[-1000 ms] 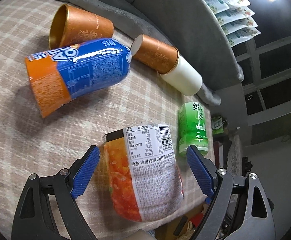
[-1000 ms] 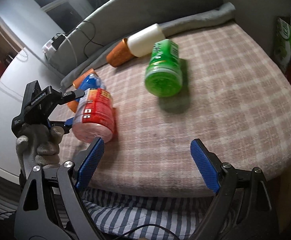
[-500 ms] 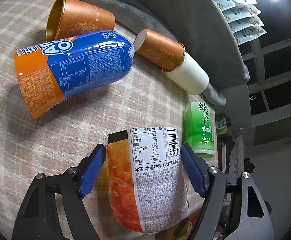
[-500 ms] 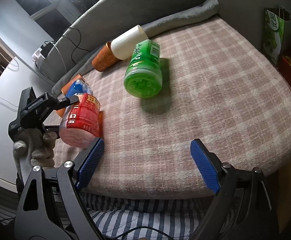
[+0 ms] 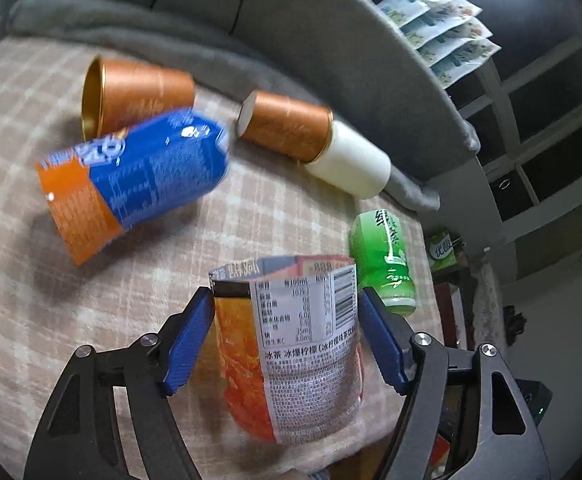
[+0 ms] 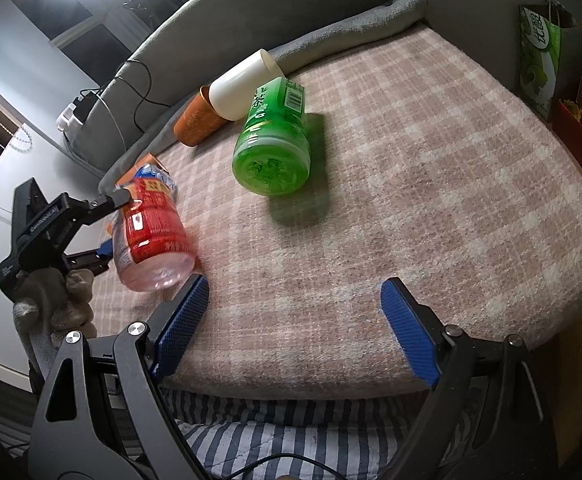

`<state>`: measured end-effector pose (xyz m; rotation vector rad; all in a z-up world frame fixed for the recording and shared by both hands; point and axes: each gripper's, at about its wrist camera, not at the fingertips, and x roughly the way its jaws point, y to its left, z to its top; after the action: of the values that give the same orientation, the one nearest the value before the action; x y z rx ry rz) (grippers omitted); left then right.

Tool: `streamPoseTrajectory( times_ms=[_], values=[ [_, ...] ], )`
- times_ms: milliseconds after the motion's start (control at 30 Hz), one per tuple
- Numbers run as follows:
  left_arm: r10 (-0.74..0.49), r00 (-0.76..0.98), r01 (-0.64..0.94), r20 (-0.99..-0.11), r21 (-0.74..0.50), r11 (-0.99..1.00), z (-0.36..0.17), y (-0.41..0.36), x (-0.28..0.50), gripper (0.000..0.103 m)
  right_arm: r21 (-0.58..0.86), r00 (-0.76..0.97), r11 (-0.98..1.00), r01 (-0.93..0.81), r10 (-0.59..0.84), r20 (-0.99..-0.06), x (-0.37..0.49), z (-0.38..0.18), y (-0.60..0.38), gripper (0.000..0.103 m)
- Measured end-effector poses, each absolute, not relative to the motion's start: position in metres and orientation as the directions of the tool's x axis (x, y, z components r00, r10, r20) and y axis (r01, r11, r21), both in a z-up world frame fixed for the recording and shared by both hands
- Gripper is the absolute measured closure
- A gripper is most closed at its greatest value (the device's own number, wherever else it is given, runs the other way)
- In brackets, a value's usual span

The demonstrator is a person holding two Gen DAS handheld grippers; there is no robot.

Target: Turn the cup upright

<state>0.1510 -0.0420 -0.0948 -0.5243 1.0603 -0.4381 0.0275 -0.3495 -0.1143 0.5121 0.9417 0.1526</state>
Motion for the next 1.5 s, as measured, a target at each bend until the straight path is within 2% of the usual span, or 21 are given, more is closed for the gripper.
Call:
streamPoseTrajectory(
  times_ms=[800,1167,1500],
  values=[
    [-0.382,0.620,0.283,-0.686,-0.259,0.923,-0.069,-0.103,0.126,0.032,0.502,0.590,0.857,0.119,0.346,-0.730,0.026,-0.118,-0.358,0.013],
    [-0.367,0.634,0.334,-0.681,-0.187,0.924,-0.069,-0.124,0.114,0.033,0.511,0.596,0.849,0.135,0.343,-0.726,0.024,-0.119,-0.365,0.013],
    [-0.374,0.626,0.362,-0.684,-0.171,0.917,-0.069,-0.132,0.107,0.032,0.507,0.602,0.851,0.135,0.336,-0.725,0.022,-0.118,-0.365,0.013]
  ],
)
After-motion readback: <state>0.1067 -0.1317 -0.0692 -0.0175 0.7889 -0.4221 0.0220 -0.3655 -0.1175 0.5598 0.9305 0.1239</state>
